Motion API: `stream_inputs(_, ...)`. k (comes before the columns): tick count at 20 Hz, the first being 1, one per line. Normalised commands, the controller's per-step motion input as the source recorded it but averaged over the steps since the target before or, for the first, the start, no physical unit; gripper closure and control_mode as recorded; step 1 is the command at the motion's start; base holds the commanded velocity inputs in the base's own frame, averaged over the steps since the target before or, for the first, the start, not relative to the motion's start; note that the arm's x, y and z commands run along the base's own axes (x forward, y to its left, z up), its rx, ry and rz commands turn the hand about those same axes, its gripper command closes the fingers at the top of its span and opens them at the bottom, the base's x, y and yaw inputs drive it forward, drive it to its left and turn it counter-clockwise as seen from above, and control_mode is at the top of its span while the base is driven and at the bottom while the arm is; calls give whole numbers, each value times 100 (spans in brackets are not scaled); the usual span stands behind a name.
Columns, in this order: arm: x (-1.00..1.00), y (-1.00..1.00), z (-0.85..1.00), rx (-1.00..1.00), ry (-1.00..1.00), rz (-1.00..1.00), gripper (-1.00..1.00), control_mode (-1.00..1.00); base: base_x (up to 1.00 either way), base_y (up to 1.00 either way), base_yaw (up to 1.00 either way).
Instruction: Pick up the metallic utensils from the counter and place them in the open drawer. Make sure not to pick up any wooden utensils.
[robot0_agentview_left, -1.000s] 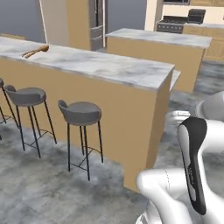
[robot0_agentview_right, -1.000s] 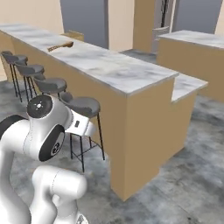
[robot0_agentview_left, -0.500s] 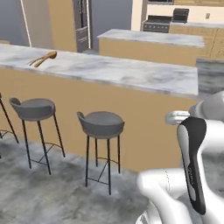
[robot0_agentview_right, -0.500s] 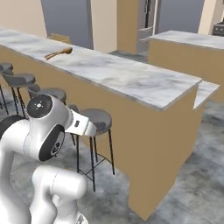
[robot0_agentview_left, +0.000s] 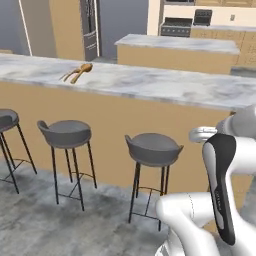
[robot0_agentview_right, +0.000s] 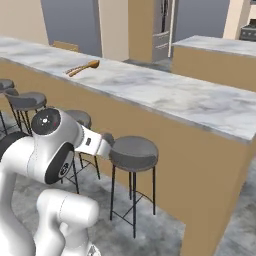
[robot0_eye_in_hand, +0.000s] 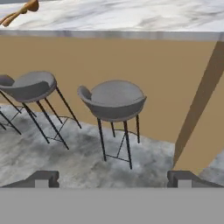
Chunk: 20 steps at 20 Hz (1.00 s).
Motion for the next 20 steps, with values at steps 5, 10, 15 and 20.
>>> stream_inputs(5,0,0,0,0,0,0,-100,100,3,100,-19)
stream_inputs(10,0,0,0,0,0,0,-100,100,24,100,-30)
stream_inputs(15,0,0,0,0,0,0,-100,100,34,100,-33)
stream_inputs(20,0,0,0,0,0,0,-100,100,-5,100,-26)
